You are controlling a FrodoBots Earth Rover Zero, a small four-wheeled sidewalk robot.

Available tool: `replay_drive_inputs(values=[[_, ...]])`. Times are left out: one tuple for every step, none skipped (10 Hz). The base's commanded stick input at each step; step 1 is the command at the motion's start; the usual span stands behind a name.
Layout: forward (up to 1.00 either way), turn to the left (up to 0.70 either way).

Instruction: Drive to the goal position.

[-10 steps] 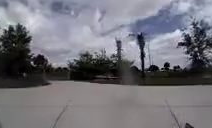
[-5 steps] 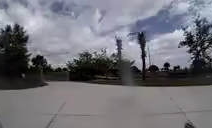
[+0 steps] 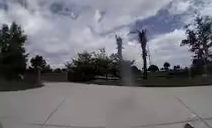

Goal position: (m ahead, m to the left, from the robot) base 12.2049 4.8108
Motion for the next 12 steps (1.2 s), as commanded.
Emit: replay_drive_inputs(values=[[0.59, 0.15], [0.59, 0.15], [0.59, 0.15], [0.59, 0.15], [0.59, 0.15], [0.59, 0.15], [0.59, 0.15], [0.59, 0.15], [0.59, 0.15], [0.59, 0.15], [0.59, 0.15], [0.59, 0.15]])
